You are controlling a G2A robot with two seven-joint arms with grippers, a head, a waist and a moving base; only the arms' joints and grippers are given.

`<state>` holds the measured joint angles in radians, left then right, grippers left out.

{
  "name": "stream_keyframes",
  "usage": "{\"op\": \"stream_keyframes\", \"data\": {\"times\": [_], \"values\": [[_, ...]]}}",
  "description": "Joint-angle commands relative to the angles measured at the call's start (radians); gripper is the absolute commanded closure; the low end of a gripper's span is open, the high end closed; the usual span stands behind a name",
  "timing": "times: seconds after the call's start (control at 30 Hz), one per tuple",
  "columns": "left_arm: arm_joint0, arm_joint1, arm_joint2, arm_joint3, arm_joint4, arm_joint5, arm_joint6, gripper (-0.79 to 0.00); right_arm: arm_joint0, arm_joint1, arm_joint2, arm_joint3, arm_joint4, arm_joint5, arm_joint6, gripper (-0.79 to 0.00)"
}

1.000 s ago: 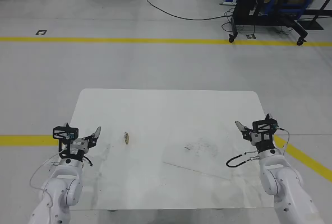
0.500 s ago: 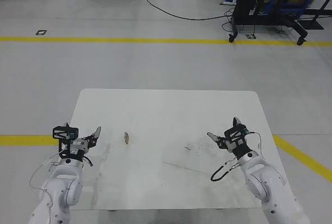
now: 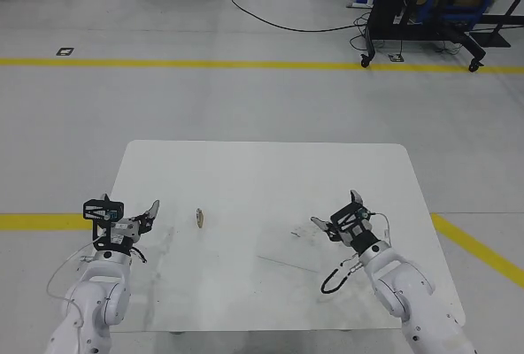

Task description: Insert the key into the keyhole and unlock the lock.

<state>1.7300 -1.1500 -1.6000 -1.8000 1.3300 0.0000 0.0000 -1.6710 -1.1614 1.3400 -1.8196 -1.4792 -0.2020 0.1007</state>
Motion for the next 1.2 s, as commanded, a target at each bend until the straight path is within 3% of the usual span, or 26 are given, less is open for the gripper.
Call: {"op": "stream_keyframes", "data": {"times": [0.0, 0.13, 0.17, 0.2, 0.23, 0.47, 0.7, 0.77, 0.8, 1.17], "values": [[0.000, 0.000, 0.000, 0.000, 0.000, 0.000, 0.000, -0.785, 0.025, 0.002, -0.011, 0.024, 0.085, -0.139, 0.023, -0.785], [0.000, 0.000, 0.000, 0.000, 0.000, 0.000, 0.000, -0.785, 0.079, 0.008, -0.045, 0.075, 0.118, -0.350, 0.074, -0.785], [0.000, 0.000, 0.000, 0.000, 0.000, 0.000, 0.000, -0.785, 0.094, 0.009, -0.050, 0.092, 0.123, -0.382, 0.087, -0.489], [0.000, 0.000, 0.000, 0.000, 0.000, 0.000, 0.000, -0.785, 0.108, 0.010, -0.059, 0.104, 0.118, -0.405, 0.108, -0.348], [0.000, 0.000, 0.000, 0.000, 0.000, 0.000, 0.000, -0.785, 0.121, 0.010, -0.073, 0.114, 0.109, -0.434, 0.128, -0.320], [0.000, 0.000, 0.000, 0.000, 0.000, 0.000, 0.000, -0.785, 0.187, 0.012, -0.105, 0.185, 0.103, -0.499, 0.168, -0.360], [0.000, 0.000, 0.000, 0.000, 0.000, 0.000, 0.000, -0.785, 0.236, 0.009, -0.151, 0.218, 0.068, -0.484, 0.197, -0.317], [0.000, 0.000, 0.000, 0.000, 0.000, 0.000, 0.000, -0.785, 0.246, 0.008, -0.163, 0.224, 0.049, -0.472, 0.207, -0.145], [0.000, 0.000, 0.000, 0.000, 0.000, 0.000, 0.000, -0.785, 0.250, 0.007, -0.172, 0.224, 0.037, -0.462, 0.213, -0.022], [0.000, 0.000, 0.000, 0.000, 0.000, 0.000, 0.000, -0.785, 0.235, 0.014, -0.166, 0.180, 0.035, -0.462, 0.112, 0.000]]}}
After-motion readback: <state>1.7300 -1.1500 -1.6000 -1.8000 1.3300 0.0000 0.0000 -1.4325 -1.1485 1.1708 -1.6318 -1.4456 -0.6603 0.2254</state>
